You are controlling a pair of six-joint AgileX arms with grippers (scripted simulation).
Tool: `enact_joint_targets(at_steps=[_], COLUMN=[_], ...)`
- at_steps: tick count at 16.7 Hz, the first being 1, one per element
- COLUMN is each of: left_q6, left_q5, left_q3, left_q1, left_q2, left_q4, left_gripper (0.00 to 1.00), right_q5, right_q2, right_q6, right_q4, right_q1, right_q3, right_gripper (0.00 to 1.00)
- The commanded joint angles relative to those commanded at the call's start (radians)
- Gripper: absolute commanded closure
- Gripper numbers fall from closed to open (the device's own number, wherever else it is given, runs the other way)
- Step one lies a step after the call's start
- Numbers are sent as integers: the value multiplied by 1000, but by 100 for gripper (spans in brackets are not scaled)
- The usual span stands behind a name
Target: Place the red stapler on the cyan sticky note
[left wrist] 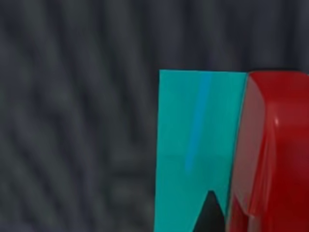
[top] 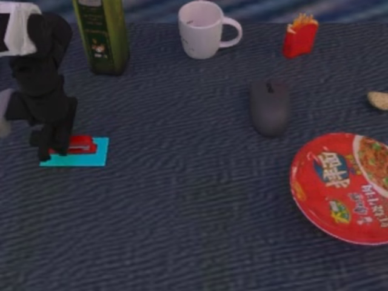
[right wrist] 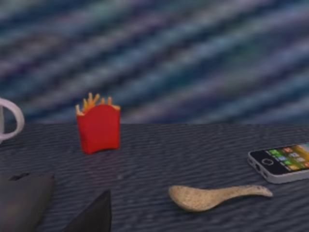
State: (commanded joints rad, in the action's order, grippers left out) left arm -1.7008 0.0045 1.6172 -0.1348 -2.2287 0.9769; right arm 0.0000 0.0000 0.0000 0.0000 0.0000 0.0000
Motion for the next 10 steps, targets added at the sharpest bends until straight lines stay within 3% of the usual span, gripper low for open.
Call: enact_joint_targets(at_steps=[5,10], left_q6=[0,0], left_q5=[0,0], left_q3=[0,0], left_q1=[0,0], left_q2=[0,0], left_q4=[0,0], left_gripper=[2,0], right_q5=[0,0], right_q2=[0,0], right_q6=[0,0], right_q4=[0,0], right_q1=[0,0], right_q3=[0,0], right_gripper=[0,0])
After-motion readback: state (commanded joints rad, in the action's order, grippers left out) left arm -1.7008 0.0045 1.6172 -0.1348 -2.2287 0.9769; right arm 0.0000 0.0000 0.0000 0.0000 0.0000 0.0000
